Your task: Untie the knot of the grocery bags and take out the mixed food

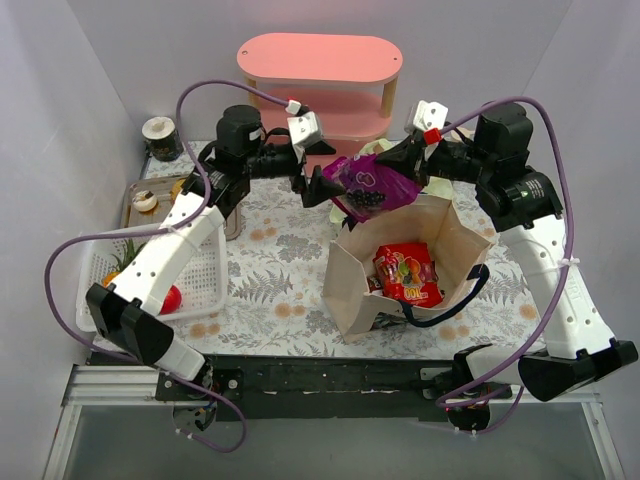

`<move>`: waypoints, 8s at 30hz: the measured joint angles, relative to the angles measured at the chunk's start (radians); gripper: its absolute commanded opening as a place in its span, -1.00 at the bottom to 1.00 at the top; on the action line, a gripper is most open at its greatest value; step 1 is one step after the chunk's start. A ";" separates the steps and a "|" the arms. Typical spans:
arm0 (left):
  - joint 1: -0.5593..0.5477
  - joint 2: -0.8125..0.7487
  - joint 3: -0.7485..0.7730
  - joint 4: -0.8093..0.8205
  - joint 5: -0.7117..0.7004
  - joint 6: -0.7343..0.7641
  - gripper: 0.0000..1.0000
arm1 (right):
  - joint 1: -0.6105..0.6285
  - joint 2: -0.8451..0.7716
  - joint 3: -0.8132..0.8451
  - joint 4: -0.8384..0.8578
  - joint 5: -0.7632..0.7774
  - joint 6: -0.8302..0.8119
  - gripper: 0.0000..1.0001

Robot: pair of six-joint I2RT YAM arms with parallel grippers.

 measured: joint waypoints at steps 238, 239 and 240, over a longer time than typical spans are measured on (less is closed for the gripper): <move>0.277 0.466 0.348 0.397 0.468 -0.758 -1.00 | -0.074 0.178 -0.376 0.619 -0.068 0.744 0.96; 0.275 0.466 0.350 0.390 0.467 -0.755 -1.00 | -0.071 0.185 -0.376 0.647 -0.077 0.758 0.96; 0.273 0.466 0.353 0.382 0.467 -0.753 -1.00 | -0.066 0.193 -0.375 0.673 -0.085 0.771 0.96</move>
